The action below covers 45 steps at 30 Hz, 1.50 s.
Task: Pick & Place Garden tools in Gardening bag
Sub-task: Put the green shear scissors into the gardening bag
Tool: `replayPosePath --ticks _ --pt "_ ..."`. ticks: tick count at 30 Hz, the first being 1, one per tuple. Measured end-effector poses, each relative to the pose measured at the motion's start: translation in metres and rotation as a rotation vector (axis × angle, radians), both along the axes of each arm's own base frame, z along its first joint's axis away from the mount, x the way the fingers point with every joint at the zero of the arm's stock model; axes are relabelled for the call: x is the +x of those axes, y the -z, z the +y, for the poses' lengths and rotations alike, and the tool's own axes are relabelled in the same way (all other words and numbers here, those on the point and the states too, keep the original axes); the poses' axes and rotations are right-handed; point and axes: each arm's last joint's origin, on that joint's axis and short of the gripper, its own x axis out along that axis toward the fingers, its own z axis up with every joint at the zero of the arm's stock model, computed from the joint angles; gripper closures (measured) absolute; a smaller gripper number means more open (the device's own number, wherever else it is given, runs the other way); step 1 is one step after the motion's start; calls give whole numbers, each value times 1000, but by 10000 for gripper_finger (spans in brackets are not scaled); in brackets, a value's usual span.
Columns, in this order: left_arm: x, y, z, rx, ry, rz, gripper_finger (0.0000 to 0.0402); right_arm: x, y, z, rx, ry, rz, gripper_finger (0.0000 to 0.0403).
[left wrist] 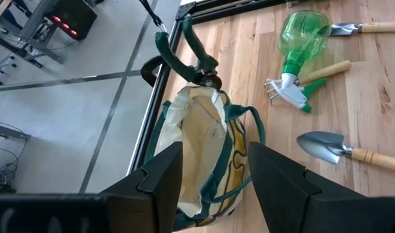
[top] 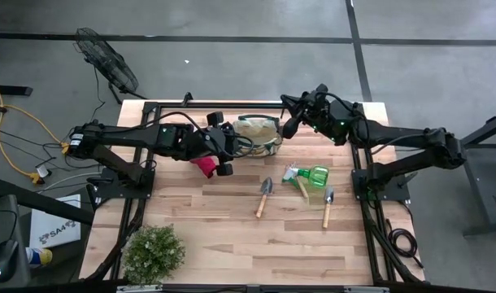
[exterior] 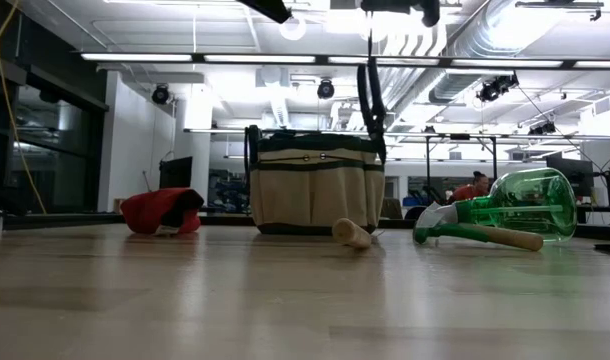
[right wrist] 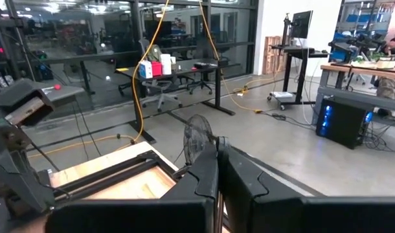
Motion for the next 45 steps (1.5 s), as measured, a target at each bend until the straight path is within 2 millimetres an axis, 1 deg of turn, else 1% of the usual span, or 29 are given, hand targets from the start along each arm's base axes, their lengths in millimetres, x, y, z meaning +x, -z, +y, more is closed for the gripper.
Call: replayPosePath --ticks 7,9,14,21,29,33,37,42,45 --pt "0 0 0 -5 5 3 231 7 6 0 16 3 6 399" --pt "0 0 0 -9 9 2 231 8 6 -1 8 33 5 399" --pt "0 0 0 -9 9 3 231 7 4 -2 -14 72 5 399" --pt "0 0 0 -10 9 2 231 7 3 7 -56 139 33 399" --pt "0 0 0 -16 5 -1 231 6 3 14 -66 227 53 399" --pt "0 0 0 -17 4 -2 231 5 7 14 -55 279 84 399" --pt "0 0 0 -18 3 -2 231 4 11 14 -34 286 82 399" --pt "0 0 0 -18 3 -2 231 2 15 13 -34 375 119 399" --pt "0 0 0 -18 3 -1 231 1 17 12 -26 395 131 399"
